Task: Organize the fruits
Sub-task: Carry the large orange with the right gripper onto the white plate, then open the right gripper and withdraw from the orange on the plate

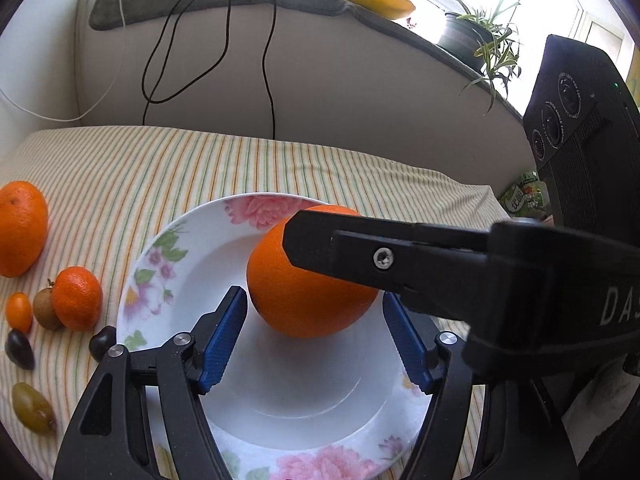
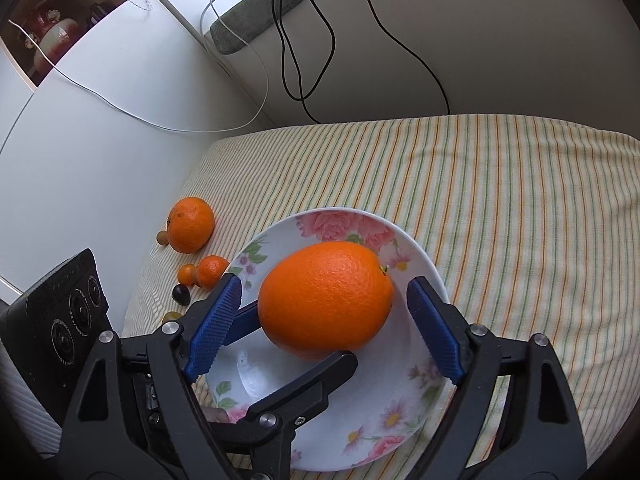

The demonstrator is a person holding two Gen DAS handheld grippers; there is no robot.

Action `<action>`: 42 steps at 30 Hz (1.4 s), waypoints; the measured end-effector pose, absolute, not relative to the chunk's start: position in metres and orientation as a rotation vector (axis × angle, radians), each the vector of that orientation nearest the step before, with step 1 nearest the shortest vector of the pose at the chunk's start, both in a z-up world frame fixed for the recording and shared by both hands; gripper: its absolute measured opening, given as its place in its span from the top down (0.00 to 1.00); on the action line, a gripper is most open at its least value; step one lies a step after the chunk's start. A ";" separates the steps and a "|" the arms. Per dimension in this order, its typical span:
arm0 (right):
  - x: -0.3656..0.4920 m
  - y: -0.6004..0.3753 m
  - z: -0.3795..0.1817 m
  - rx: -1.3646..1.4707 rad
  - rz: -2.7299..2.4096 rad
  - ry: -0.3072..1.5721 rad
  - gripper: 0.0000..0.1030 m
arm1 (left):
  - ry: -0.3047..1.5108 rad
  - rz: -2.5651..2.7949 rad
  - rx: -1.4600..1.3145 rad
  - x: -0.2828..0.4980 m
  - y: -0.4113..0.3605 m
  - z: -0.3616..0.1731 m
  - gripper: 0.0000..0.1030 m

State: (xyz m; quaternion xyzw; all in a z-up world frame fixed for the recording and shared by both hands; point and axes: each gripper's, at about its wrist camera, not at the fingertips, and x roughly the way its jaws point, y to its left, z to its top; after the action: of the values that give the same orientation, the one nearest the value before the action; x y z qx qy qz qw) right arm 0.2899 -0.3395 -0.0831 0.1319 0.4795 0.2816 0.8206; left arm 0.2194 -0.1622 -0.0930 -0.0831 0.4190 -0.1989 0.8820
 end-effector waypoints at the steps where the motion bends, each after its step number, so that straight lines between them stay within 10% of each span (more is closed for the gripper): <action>1: 0.289 -0.340 -0.080 0.272 0.593 1.014 0.14 | 0.868 -0.411 -0.173 0.219 -0.161 -0.091 0.31; 42: 0.199 -0.284 -0.002 0.060 0.512 0.742 0.14 | 0.682 -0.326 -0.135 0.140 -0.057 -0.041 0.31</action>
State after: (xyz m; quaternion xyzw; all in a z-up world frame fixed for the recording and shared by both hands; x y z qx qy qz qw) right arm 0.1985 -0.2840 -0.0023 0.0288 0.3587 0.2472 0.8997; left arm 0.1399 -0.0574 -0.0408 -0.0660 0.3328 -0.1589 0.9272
